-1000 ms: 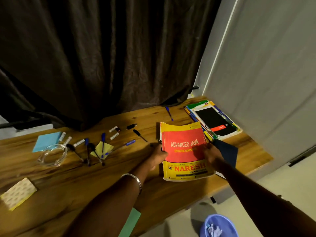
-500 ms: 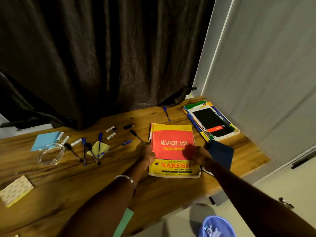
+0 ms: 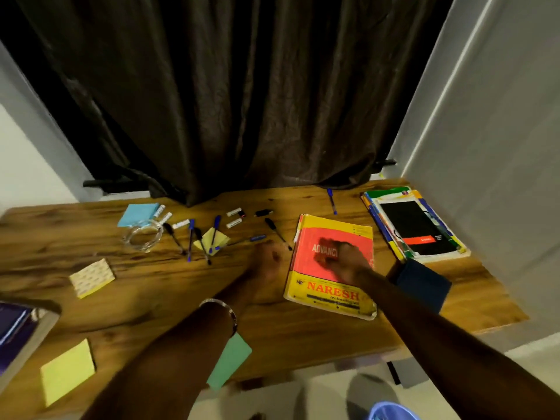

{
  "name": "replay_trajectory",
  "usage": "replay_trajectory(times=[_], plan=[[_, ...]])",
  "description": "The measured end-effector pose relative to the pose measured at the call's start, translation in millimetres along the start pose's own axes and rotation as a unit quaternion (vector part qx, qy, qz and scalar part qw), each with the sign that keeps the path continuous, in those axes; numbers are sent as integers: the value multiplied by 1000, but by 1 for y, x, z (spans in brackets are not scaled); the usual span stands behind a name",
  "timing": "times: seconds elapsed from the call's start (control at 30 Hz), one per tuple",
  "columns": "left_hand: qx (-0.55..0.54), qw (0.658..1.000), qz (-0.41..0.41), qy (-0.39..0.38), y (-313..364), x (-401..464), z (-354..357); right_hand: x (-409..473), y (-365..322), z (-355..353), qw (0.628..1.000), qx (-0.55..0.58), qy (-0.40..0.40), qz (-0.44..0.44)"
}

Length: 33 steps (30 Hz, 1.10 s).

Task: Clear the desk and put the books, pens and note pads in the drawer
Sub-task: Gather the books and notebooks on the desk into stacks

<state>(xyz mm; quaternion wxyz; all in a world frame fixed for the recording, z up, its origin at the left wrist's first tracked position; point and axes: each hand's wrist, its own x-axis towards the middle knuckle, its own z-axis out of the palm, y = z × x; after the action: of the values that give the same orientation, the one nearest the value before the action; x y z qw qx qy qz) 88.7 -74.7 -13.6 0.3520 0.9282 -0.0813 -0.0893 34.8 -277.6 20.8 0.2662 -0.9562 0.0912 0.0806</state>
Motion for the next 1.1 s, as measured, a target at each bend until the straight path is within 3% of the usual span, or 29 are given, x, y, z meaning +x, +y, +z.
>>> replay_trajectory(times=[0.27,0.5,0.7,1.1], plan=[[39,988,-108,107,-75,-26,-86,25,-82,37,987,-79,-44,-137],[8,970,-170,173,-147,-71,-157,30,-177,77,975,-27,-77,-208],[16,952,-209,223,-222,-109,-217,20,-283,126,967,-55,-94,-229],[-58,884,-344,310,-359,-202,-314,-16,-468,266,926,-44,-180,-329]])
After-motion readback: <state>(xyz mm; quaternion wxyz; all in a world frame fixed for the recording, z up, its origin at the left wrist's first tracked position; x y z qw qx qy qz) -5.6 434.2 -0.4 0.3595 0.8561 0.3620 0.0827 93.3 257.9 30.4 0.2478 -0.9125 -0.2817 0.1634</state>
